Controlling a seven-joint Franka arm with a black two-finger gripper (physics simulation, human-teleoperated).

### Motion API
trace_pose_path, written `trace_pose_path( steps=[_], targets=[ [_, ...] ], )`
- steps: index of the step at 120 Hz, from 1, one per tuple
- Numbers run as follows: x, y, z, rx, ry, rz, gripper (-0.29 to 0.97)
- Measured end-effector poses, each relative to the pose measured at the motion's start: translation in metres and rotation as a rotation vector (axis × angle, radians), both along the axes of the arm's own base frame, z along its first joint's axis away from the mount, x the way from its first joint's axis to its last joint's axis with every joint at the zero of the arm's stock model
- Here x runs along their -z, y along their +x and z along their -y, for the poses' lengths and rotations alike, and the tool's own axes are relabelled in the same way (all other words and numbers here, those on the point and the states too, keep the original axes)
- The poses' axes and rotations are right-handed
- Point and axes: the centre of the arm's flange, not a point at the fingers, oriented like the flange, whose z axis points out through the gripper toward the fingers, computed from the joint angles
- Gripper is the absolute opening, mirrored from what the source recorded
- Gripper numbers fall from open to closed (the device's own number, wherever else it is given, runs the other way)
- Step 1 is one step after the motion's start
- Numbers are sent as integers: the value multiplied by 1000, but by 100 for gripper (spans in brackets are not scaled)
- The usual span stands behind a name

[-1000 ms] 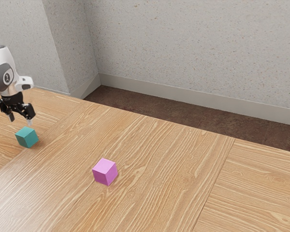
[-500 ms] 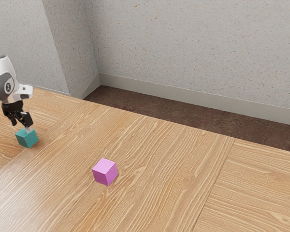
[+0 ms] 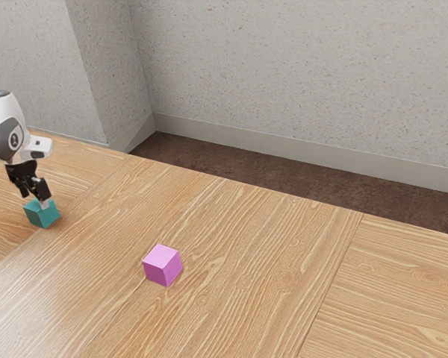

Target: Pick up the blue block with one arm, and put the blue block on the pink block with one arm

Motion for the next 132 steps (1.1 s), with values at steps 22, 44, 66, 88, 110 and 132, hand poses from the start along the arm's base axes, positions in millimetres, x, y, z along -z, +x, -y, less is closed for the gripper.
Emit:
trace_pose_path(
  steps=[22,44,66,88,110,132],
  targets=[
    [13,-1,-3,13,-12,-13,68],
    [17,4,-7,26,-11,-8,68],
    [22,5,-7,37,-17,-13,68],
    [28,6,-8,44,-21,-19,68],
    [34,9,-10,49,-23,-19,68],
    [37,10,-11,51,-24,-20,68]
  ],
)
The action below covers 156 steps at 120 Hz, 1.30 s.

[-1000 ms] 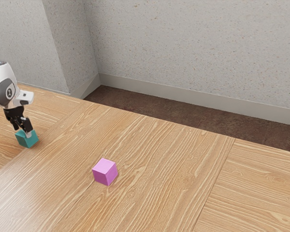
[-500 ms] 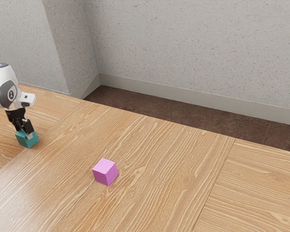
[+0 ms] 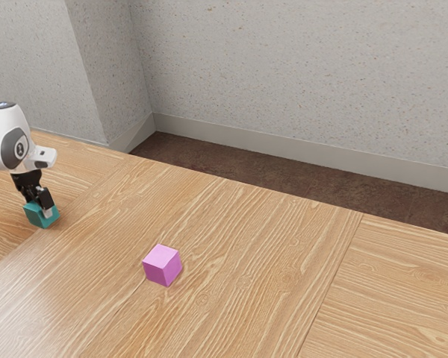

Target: Pick up the blue block with one arm, and put the blue block on the pink block with one arm

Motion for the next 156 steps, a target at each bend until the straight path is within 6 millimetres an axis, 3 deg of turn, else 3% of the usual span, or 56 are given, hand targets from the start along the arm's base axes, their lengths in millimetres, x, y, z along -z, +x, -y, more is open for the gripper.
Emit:
trace_pose_path(
  steps=[15,56,107,132,156],
  targets=[
    [2,0,0,2,-2,-2,67],
    [2,0,-1,2,-2,0,47],
    [-1,-2,-5,-6,5,4,41],
    [-26,-2,-2,-8,20,27,38],
    [-53,1,15,0,13,27,35]
  ],
)
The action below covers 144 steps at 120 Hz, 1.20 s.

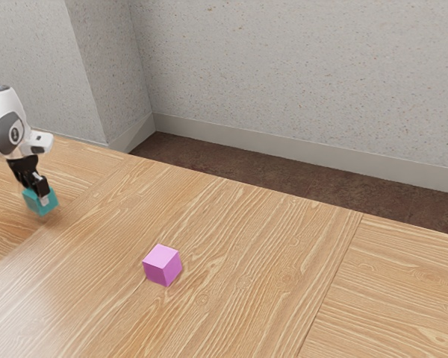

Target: Pick up the blue block with one arm, and put the blue block on the pink block with one arm

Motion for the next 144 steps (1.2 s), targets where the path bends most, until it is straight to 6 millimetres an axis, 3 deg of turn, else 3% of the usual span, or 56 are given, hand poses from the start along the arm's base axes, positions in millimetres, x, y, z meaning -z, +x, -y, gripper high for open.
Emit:
trace_pose_path(
  steps=[42,98,144],
  targets=[
    [-36,6,78,58,-24,3,33],
    [-46,9,185,85,-62,9,32],
    [-51,5,254,82,-66,20,32]
  ],
)
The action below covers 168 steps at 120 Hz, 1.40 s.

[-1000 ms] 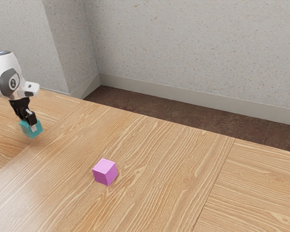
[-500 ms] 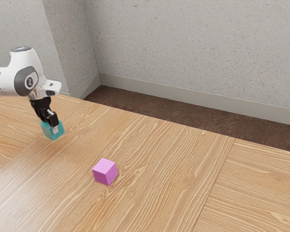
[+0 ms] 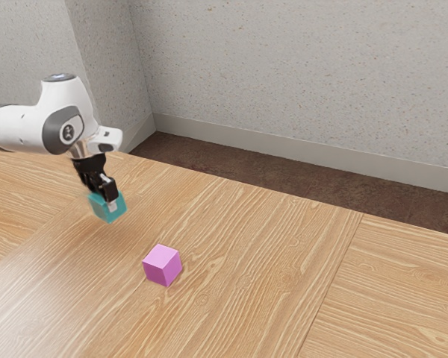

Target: Pick up the blue block with one arm, and put the blue block on the pink block with one arm

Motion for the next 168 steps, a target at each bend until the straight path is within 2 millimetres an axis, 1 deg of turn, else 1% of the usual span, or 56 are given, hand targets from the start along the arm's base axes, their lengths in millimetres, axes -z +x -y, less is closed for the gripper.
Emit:
trace_pose_path(
  steps=[16,37,54,74,96,111,134,148,168],
  targets=[
    [2,-2,23,-14,-17,1,32],
    [6,-6,57,-23,-37,3,32],
    [9,-8,74,-35,-46,0,32],
    [11,-6,97,-29,-51,5,32],
    [10,-4,114,-38,-61,10,33],
    [14,-4,121,-56,-70,14,33],
    [24,-8,121,-102,-80,8,33],
    [26,-9,121,-132,-83,6,33],
    [28,-11,129,-159,-84,1,33]
  ],
)
